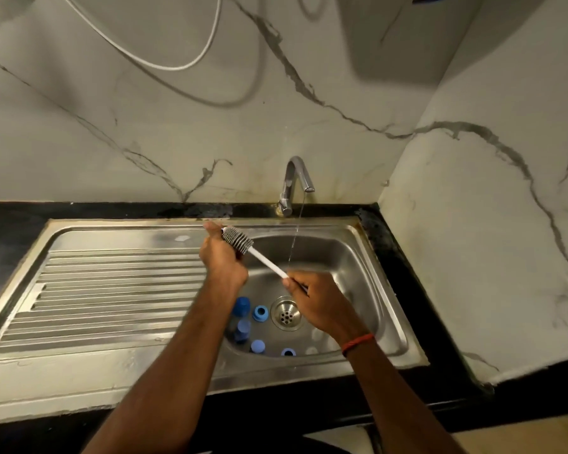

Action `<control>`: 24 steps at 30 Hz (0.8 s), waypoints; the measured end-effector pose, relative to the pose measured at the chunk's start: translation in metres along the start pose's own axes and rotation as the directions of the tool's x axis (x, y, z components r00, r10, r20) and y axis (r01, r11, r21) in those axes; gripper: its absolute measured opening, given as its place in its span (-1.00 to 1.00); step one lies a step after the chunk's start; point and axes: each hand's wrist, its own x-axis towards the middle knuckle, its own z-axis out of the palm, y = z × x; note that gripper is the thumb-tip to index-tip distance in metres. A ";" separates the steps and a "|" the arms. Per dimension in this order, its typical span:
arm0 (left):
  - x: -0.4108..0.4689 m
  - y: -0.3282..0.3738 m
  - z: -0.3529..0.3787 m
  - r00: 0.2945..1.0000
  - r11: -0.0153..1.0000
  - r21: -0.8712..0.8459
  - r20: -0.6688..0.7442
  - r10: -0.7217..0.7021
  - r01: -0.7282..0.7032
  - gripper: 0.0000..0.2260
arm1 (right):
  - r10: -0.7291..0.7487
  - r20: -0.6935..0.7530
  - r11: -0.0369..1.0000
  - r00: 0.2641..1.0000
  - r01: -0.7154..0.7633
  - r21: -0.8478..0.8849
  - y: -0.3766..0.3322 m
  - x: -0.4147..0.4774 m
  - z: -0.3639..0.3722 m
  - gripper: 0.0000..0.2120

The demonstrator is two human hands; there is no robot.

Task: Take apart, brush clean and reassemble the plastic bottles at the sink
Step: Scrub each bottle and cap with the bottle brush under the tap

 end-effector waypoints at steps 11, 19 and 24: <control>-0.006 -0.026 0.019 0.998 0.996 0.075 0.045 0.042 -0.046 -0.71 | 0.016 0.029 1.000 0.999 -0.016 -0.010 0.023 0.003 -0.033 -0.76; -0.018 -0.049 0.029 1.000 0.994 0.112 -0.019 -0.015 0.017 -0.65 | 0.095 0.070 0.995 0.993 -0.097 0.022 0.020 0.010 -0.037 -0.80; -0.002 -0.032 0.016 0.998 0.998 -0.002 0.015 -0.068 0.068 -0.57 | 0.112 0.155 0.991 0.981 -0.122 0.055 0.043 -0.002 -0.051 -0.82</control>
